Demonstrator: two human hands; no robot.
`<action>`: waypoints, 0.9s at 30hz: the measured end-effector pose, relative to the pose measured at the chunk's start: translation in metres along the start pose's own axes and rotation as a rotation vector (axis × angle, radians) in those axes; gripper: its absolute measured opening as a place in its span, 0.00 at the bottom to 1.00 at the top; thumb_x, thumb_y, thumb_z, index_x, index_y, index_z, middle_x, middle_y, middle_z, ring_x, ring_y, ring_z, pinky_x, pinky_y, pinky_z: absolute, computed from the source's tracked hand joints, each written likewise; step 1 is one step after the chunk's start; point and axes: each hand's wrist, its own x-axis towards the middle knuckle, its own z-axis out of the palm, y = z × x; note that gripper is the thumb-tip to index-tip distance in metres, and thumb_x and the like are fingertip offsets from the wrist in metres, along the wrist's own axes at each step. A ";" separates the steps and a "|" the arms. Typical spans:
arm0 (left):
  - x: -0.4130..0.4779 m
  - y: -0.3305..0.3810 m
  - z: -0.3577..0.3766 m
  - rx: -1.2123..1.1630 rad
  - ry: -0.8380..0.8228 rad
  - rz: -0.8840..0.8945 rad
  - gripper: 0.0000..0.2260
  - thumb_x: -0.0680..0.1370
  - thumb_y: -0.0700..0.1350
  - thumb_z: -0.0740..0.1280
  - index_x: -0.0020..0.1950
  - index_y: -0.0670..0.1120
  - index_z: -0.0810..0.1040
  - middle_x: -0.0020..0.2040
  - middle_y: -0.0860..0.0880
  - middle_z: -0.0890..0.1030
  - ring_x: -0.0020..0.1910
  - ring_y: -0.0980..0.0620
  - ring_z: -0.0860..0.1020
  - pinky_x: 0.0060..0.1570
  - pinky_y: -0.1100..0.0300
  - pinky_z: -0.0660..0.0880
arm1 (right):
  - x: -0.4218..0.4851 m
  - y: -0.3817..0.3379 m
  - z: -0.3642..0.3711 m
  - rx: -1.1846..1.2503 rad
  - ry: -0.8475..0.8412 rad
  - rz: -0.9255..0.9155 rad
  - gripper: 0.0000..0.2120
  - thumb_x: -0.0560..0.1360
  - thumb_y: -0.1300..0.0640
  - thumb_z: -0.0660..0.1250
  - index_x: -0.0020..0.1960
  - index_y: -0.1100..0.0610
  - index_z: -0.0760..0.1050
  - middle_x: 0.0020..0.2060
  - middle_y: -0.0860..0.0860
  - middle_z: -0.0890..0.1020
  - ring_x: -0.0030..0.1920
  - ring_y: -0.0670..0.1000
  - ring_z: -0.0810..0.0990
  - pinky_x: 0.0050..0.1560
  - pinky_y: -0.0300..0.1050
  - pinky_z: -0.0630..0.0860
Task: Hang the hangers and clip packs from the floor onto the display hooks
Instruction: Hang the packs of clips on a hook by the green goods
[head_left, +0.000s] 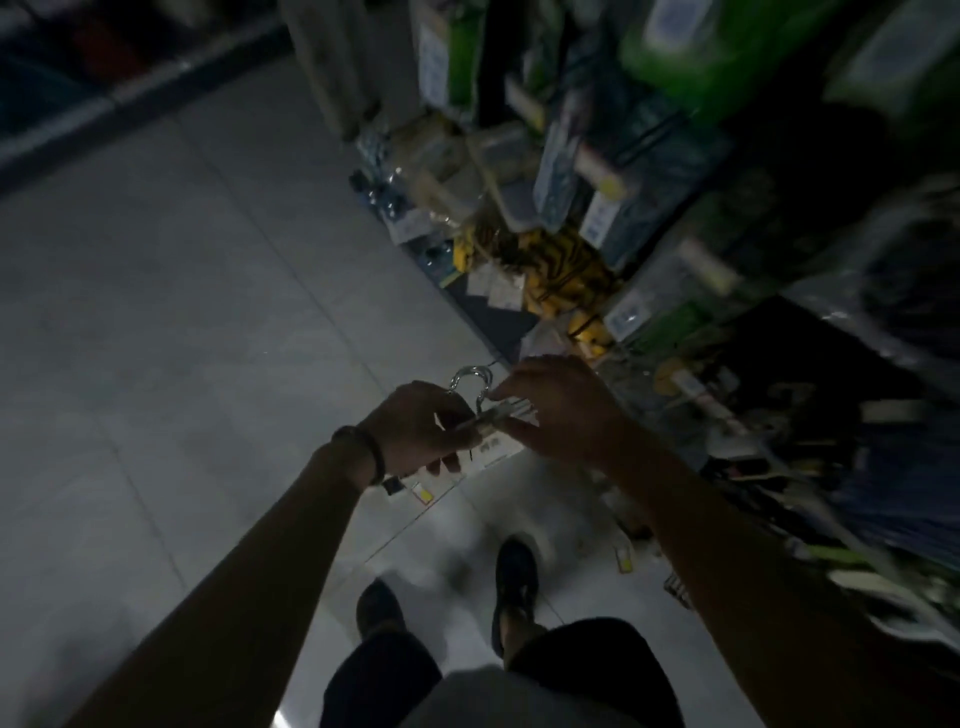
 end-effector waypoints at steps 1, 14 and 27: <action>-0.004 0.022 -0.004 0.011 -0.012 0.036 0.05 0.79 0.48 0.76 0.49 0.47 0.86 0.44 0.48 0.88 0.38 0.50 0.88 0.40 0.48 0.86 | -0.008 -0.003 -0.026 0.012 0.011 0.017 0.16 0.74 0.41 0.73 0.58 0.48 0.85 0.50 0.45 0.85 0.50 0.48 0.84 0.52 0.49 0.79; 0.014 0.227 -0.002 0.456 -0.151 0.574 0.10 0.77 0.63 0.73 0.49 0.59 0.83 0.42 0.58 0.83 0.41 0.59 0.80 0.47 0.55 0.82 | -0.143 -0.032 -0.182 0.066 0.372 0.651 0.22 0.71 0.31 0.69 0.59 0.39 0.85 0.50 0.42 0.87 0.48 0.46 0.85 0.42 0.44 0.80; 0.011 0.363 0.099 0.249 -0.080 0.710 0.11 0.80 0.63 0.69 0.57 0.60 0.78 0.52 0.58 0.82 0.51 0.58 0.81 0.45 0.61 0.75 | -0.270 -0.004 -0.222 -0.309 0.619 0.890 0.15 0.75 0.33 0.71 0.59 0.36 0.83 0.50 0.41 0.87 0.42 0.48 0.86 0.33 0.42 0.78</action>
